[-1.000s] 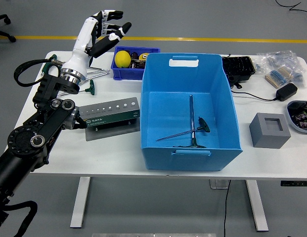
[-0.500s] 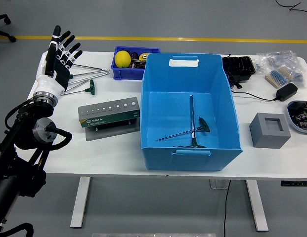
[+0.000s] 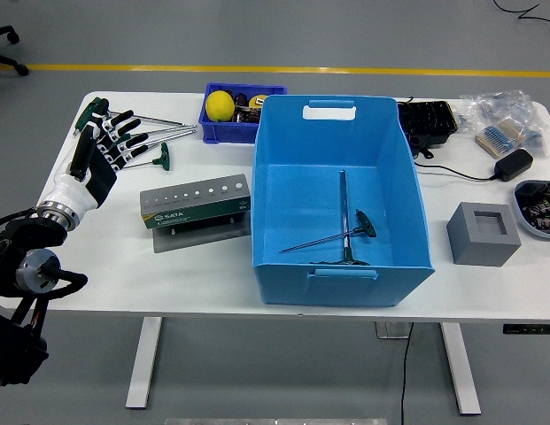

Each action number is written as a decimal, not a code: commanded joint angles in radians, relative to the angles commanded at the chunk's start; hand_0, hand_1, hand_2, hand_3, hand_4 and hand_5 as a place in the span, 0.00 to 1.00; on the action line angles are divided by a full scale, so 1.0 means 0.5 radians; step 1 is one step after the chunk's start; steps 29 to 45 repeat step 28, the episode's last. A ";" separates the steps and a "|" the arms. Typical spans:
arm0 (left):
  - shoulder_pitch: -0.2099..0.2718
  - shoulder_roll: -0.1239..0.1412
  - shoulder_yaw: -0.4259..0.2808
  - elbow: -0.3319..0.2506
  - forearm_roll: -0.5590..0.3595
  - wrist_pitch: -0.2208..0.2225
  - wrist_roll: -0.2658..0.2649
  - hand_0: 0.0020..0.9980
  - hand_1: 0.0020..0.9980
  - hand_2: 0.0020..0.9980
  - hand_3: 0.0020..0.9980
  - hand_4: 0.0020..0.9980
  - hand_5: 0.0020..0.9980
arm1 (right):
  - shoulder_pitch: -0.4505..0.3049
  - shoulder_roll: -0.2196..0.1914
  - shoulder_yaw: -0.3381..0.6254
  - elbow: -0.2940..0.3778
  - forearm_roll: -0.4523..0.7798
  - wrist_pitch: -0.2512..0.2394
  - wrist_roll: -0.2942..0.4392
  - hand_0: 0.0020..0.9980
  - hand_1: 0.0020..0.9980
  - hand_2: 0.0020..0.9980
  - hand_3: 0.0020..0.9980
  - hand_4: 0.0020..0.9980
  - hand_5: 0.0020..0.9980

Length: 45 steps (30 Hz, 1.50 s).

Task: Lift tool from toolbox,place it in box,lift tool from toolbox,place it in box

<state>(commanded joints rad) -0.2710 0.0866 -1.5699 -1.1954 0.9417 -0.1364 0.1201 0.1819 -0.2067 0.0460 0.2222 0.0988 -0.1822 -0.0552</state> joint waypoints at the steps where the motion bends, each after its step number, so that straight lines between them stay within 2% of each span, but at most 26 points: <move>1: 0.015 -0.006 -0.021 -0.003 0.011 -0.010 0.002 0.76 0.71 0.81 0.75 0.94 0.87 | 0.001 0.000 -0.002 0.000 0.002 0.000 0.000 0.72 0.69 0.73 0.58 0.82 0.73; 6: 0.083 -0.038 -0.130 0.010 0.043 0.001 -0.031 0.76 0.71 0.81 0.75 0.94 0.87 | 0.000 -0.001 -0.016 -0.001 0.032 0.002 0.005 0.72 0.69 0.73 0.58 0.82 0.73; 11: 0.075 -0.038 -0.203 0.050 0.115 -0.005 -0.076 0.76 0.71 0.81 0.75 0.94 0.88 | 0.009 -0.001 -0.017 -0.001 0.027 0.001 0.007 0.72 0.69 0.73 0.58 0.82 0.73; 19: 0.089 -0.061 -0.316 0.031 0.119 0.002 -0.126 0.75 0.71 0.80 0.75 0.94 0.88 | 0.015 0.000 -0.023 -0.002 0.035 0.000 0.012 0.72 0.69 0.73 0.58 0.82 0.73; 45: 0.109 -0.067 -0.341 -0.002 0.146 -0.018 -0.139 0.75 0.71 0.80 0.75 0.94 0.88 | 0.019 -0.001 -0.023 -0.003 0.030 -0.002 0.012 0.72 0.69 0.73 0.58 0.82 0.73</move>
